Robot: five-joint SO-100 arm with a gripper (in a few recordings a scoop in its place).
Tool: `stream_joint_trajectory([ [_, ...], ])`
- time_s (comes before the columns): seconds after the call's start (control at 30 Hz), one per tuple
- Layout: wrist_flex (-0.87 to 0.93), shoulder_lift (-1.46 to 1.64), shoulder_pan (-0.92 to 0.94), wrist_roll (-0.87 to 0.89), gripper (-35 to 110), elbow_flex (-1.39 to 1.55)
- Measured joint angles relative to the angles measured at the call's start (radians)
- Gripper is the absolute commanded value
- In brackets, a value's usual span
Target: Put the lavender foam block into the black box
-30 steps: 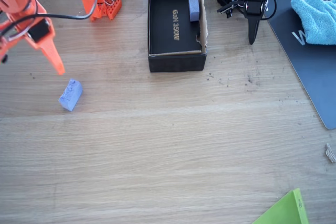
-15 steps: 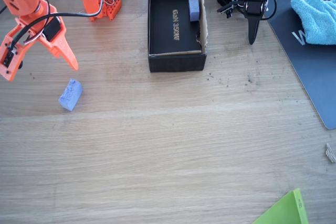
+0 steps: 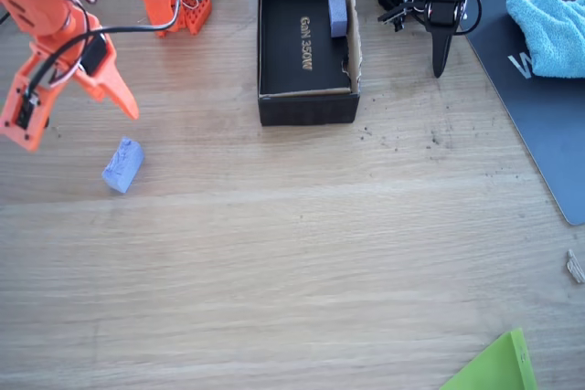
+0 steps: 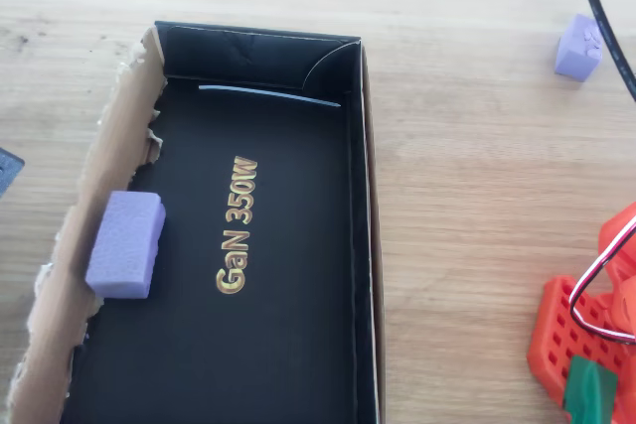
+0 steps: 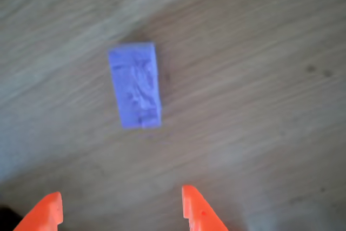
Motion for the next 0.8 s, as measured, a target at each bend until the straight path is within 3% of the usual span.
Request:
stream_joint_trajectory([
  [0.8, -0.133, -0.14, 0.066, -0.063, 30, 0.0],
])
